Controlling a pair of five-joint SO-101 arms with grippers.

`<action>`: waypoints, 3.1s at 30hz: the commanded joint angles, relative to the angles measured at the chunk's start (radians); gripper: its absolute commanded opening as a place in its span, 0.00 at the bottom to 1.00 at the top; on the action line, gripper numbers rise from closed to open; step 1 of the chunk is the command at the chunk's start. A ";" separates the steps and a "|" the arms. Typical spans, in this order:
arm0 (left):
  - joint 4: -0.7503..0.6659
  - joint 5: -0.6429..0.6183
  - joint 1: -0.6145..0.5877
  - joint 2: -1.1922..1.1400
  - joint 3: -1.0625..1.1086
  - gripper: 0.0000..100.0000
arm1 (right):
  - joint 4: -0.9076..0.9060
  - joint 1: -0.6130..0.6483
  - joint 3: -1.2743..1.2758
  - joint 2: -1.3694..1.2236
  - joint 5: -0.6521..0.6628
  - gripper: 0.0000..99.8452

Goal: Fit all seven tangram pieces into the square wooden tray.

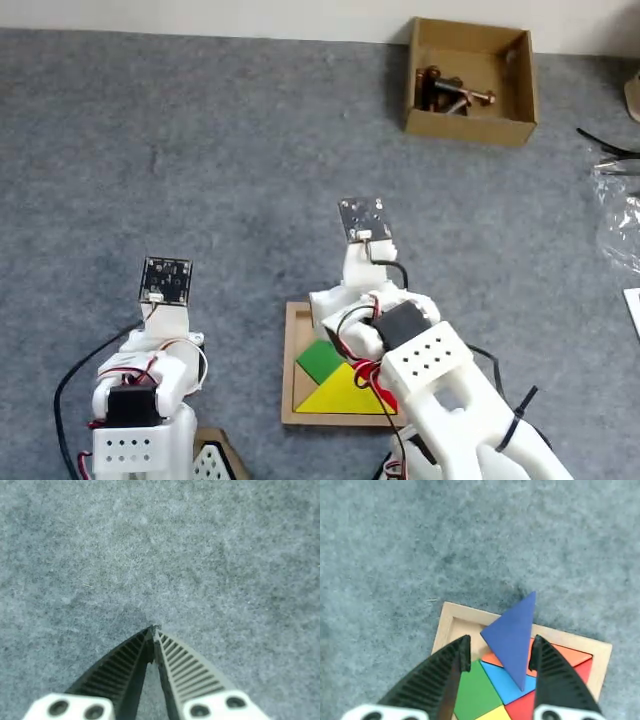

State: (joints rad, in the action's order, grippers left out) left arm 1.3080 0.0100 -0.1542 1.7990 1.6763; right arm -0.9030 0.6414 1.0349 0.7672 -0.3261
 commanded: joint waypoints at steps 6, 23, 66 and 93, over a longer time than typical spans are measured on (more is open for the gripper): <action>0.005 -0.005 -0.010 -0.002 0.021 0.01 | 0.035 -0.004 0.064 0.031 -0.006 0.18; 0.005 -0.005 -0.010 -0.002 0.021 0.01 | 0.077 -0.311 0.073 0.022 0.466 0.18; 0.005 -0.005 -0.010 -0.002 0.021 0.01 | 0.216 -0.073 0.245 0.030 0.519 0.00; 0.005 -0.005 -0.010 -0.002 0.021 0.01 | 0.119 0.027 0.234 0.031 0.517 0.00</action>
State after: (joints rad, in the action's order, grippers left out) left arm 1.3080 0.0100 -0.1542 1.7990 1.6763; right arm -0.7142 0.6613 1.2927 0.7672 0.1834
